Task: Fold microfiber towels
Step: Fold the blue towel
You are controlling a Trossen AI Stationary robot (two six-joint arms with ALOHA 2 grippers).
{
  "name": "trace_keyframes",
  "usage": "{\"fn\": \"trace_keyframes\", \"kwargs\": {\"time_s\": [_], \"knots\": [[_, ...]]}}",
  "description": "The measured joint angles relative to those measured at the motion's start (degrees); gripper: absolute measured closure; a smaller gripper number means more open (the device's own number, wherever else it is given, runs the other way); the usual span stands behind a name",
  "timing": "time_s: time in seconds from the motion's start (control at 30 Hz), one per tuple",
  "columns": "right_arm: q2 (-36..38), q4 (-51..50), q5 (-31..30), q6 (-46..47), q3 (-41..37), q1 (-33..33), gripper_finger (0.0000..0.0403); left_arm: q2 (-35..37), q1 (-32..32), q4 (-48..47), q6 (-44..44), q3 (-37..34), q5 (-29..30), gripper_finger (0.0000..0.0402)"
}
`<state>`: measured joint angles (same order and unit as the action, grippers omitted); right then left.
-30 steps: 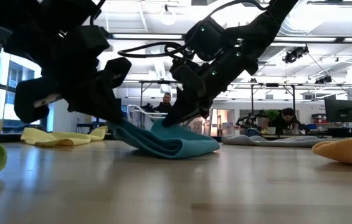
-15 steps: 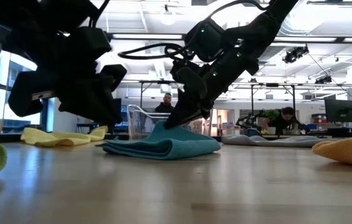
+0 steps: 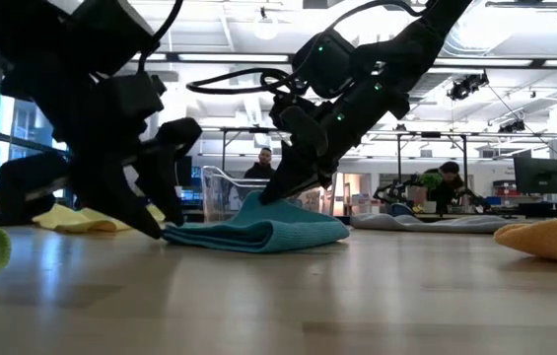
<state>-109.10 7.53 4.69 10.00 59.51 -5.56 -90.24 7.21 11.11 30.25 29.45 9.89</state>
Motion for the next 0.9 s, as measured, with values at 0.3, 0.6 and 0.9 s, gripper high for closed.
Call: {"fn": "trace_keyframes", "kwargs": {"time_s": [0.3,0.6,0.9], "knots": [[0.00,-0.02,0.00,-0.02,0.00,0.00,0.0403,-0.30,-0.02,-0.11,0.17,0.00,2.81,0.0355],[0.00,-3.69,-0.29,4.16,0.00,-2.09,0.0382,-0.30,-0.05,-0.16,-6.41,0.00,0.47,0.0385],[0.00,-6.29,-0.56,5.16,0.00,-2.62,0.0299,1.89,-1.61,-3.30,-14.55,0.00,4.22,0.0327]]}}
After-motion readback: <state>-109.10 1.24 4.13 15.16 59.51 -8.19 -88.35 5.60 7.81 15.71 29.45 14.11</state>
